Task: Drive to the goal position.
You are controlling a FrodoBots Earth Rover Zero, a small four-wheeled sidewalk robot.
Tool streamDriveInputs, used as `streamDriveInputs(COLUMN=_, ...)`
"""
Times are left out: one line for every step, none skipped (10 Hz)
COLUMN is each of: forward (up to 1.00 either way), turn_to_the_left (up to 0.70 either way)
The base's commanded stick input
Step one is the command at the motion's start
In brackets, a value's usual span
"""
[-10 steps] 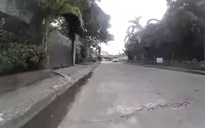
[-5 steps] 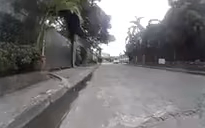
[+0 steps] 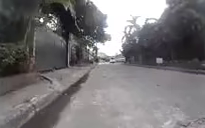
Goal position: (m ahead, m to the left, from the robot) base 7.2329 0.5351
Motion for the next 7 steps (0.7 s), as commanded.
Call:
streamDriveInputs(forward=0.7, turn_to_the_left=0.0)
streamDriveInputs(forward=0.7, turn_to_the_left=0.0)
streamDriveInputs(forward=0.7, turn_to_the_left=0.0)
streamDriveInputs(forward=0.7, turn_to_the_left=0.0)
streamDriveInputs(forward=0.7, turn_to_the_left=0.0)
streamDriveInputs(forward=0.7, turn_to_the_left=0.0)
streamDriveInputs(forward=0.7, turn_to_the_left=0.0)
